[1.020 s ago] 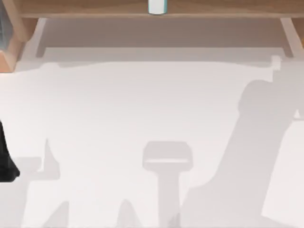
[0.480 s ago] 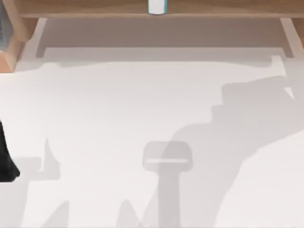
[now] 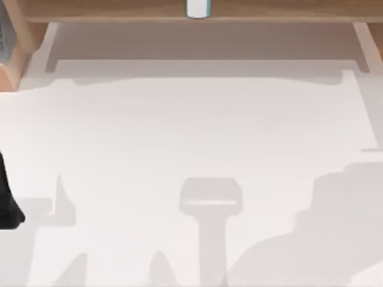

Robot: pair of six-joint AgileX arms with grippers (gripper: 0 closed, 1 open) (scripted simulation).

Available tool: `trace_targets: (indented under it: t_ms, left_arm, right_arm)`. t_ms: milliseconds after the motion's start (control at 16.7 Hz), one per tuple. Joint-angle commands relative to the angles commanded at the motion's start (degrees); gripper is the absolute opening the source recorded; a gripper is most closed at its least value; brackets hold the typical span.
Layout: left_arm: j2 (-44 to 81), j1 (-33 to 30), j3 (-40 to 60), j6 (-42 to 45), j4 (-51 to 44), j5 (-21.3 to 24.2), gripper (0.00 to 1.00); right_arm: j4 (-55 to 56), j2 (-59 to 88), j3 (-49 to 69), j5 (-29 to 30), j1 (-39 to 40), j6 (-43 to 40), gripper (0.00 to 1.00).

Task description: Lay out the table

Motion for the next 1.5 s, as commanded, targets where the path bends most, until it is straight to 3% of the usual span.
trace_targets:
  t_ms: [480, 780, 1500]
  left_arm:
    - [0.00, 0.00, 0.00, 0.00, 0.00, 0.00, 1.00]
    - [0.00, 0.00, 0.00, 0.00, 0.00, 0.00, 1.00]
    - [0.00, 0.00, 0.00, 0.00, 0.00, 0.00, 1.00]
  right_arm:
    - [7.22, -18.59, -33.82, -3.81, -4.29, -0.16, 0.00]
    - [10.00, -27.04, -48.90, -7.08, -6.70, -1.40, 0.00]
    - [10.77, -30.32, -53.43, -8.48, -7.88, -1.67, 0.00]
